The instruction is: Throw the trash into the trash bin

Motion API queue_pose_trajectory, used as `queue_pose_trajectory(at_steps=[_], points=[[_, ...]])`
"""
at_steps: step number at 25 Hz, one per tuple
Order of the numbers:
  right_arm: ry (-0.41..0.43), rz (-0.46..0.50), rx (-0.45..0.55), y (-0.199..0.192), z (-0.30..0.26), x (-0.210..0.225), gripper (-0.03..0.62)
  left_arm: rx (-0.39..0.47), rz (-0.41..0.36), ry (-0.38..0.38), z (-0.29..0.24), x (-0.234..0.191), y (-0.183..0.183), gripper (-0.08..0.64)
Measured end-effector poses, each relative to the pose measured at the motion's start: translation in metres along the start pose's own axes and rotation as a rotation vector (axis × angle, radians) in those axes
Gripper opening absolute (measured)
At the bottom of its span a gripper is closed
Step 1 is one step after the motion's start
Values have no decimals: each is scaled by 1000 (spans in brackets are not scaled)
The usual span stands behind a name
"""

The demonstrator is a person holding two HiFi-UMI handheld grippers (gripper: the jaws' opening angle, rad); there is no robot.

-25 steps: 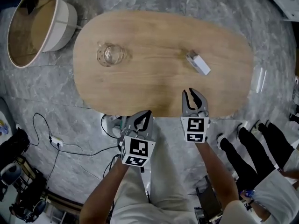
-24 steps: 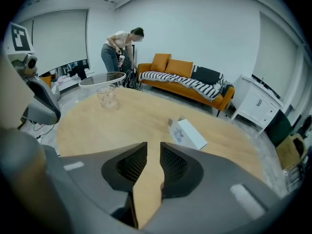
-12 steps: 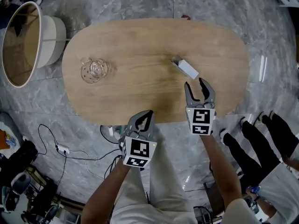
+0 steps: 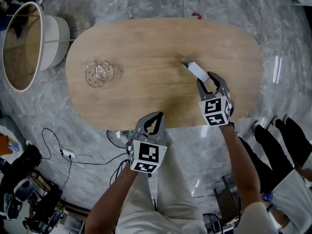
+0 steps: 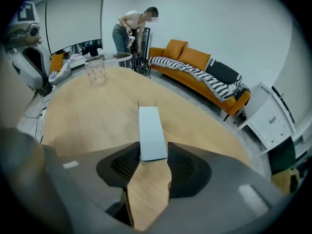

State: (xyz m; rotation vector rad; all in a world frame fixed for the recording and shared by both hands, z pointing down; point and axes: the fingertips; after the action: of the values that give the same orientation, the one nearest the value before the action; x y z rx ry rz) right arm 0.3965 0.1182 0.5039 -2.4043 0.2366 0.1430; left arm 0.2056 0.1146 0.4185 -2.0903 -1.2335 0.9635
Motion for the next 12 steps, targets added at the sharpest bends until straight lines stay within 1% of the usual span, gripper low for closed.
queue_pose_trajectory(at_steps=[3, 8, 12], points=[[17, 9, 10, 8, 2, -5, 198, -4, 1, 15, 6, -6, -3, 0], [14, -42, 69, 33, 12, -28, 196, 7, 5, 37, 21, -15, -8, 0], [27, -48, 111, 51, 20, -51, 196, 24, 17, 59, 31, -16, -10, 0]])
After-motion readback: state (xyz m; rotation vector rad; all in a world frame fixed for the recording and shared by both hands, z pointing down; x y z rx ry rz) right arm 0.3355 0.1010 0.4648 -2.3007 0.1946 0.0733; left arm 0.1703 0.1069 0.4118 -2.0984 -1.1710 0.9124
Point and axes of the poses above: the fingertips, and each gripper's own axes: z backward along the fingers, x to its right, y out of its top, and after that the axes turned 14 degrees about x, right-handed
